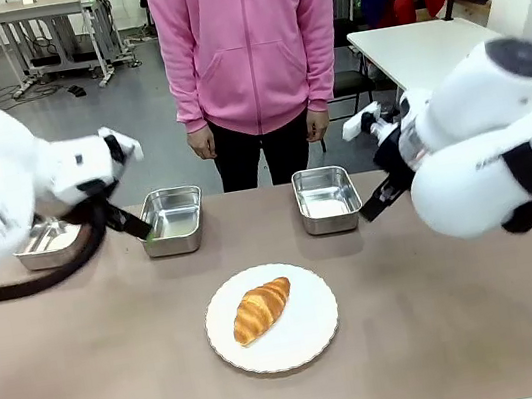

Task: Place the bread in the container.
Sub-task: Place the Butter Roll into the Airtight Container indicated by the human.

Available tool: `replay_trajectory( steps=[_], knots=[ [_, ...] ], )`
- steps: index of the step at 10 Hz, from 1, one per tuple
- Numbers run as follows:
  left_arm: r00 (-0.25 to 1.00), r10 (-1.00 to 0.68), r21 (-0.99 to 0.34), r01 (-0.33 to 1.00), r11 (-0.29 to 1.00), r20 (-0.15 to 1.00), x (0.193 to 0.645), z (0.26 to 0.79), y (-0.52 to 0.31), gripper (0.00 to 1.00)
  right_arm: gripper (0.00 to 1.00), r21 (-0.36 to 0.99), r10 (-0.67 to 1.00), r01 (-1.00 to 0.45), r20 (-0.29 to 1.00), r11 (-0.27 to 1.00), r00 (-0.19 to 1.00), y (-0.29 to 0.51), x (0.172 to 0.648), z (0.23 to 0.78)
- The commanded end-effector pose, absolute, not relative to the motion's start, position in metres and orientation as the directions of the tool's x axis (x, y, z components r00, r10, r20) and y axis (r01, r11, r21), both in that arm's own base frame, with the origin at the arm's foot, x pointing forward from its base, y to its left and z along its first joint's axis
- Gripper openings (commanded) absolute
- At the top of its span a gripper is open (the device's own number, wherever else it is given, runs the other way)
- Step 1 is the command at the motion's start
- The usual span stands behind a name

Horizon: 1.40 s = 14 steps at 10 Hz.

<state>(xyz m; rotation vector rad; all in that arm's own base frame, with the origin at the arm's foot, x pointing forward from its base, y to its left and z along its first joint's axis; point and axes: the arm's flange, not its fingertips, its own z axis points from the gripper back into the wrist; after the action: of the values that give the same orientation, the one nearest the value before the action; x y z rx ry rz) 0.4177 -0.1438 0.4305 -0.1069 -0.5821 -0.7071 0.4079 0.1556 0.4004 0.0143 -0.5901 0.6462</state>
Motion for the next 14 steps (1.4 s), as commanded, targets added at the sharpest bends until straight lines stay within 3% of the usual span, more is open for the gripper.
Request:
replay_trajectory(
  steps=[1,4,5,6,8,9,10,14],
  knots=[
    [0.551,-0.640,0.046,0.737,0.674,0.536,0.440,0.489,-0.093,1.00,1.00,-0.153,0.566,-0.586,0.534,0.795,0.628,0.114,0.425,0.468],
    [0.488,-0.707,0.012,0.819,0.574,0.513,0.464,0.536,-0.038,1.00,1.00,-0.073,0.535,-0.624,0.597,0.778,0.597,0.034,0.433,0.524],
    [0.471,-0.730,0.063,0.819,0.571,0.495,0.473,0.536,-0.014,1.00,1.00,-0.082,0.541,-0.626,0.598,0.776,0.591,0.007,0.436,0.530],
    [0.367,-0.786,0.023,0.900,0.435,0.498,0.479,0.533,0.013,1.00,1.00,-0.066,0.541,-0.644,0.613,0.762,0.576,-0.017,0.439,0.529],
    [0.240,-0.818,0.050,0.949,0.310,0.524,0.480,0.521,0.052,1.00,1.00,-0.050,0.502,-0.644,0.674,0.763,0.542,-0.045,0.438,0.521],
    [0.203,-0.789,0.104,0.942,0.319,0.580,0.472,0.521,0.053,1.00,1.00,-0.085,0.505,-0.662,0.722,0.744,0.474,-0.049,0.434,0.519],
    [0.318,-0.805,0.047,0.919,0.393,0.501,0.470,0.523,0.041,1.00,1.00,-0.066,0.510,-0.615,0.632,0.786,0.584,-0.043,0.431,0.528],
    [0.291,-0.816,0.067,0.926,0.371,0.499,0.471,0.519,0.045,1.00,1.00,-0.081,0.524,-0.627,0.639,0.774,0.564,-0.046,0.431,0.525]
  ],
)
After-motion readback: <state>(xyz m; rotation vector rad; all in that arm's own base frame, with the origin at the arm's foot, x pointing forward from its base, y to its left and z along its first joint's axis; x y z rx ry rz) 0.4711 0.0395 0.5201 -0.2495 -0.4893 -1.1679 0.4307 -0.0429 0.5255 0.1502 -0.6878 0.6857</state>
